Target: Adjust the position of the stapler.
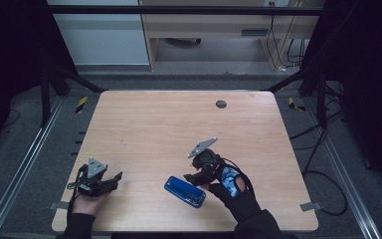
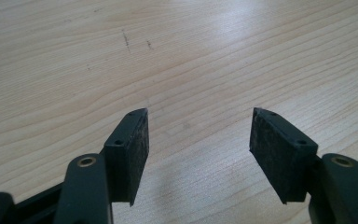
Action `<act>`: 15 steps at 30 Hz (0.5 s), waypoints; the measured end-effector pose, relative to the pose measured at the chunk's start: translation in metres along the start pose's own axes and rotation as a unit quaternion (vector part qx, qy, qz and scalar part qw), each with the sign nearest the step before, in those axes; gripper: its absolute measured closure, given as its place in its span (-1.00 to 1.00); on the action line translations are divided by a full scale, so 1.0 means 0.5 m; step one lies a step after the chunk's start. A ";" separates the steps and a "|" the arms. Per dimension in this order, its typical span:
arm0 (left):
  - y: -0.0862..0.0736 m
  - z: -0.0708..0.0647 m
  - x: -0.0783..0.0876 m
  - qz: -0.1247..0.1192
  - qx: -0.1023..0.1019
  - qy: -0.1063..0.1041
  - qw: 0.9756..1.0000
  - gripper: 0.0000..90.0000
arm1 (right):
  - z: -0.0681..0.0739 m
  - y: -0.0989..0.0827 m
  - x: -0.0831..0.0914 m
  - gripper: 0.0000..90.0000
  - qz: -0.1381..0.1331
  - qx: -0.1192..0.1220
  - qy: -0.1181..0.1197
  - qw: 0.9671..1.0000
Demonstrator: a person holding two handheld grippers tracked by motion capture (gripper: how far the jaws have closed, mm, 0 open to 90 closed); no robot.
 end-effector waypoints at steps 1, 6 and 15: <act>0.000 0.000 0.000 0.000 0.000 0.000 1.000 -0.17 | 0.005 0.002 -0.002 0.01 0.006 0.003 0.002 1.000; 0.000 0.000 -0.001 0.003 -0.002 -0.001 1.000 -0.17 | 0.021 0.009 -0.022 0.06 0.032 0.019 0.017 0.999; -0.001 -0.001 -0.003 0.006 -0.003 -0.002 1.000 -0.17 | 0.034 -0.002 -0.051 0.12 0.066 0.032 0.031 0.997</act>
Point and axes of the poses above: each handheld gripper's, and its own axes: x roughly backward along the jaws, y roughly out of its top, z roughly to its left, the point moved 2 cm from there along -x, roughly forward along the jaws, and after that the axes turned 9 degrees about -y, right-handed, at the moved point
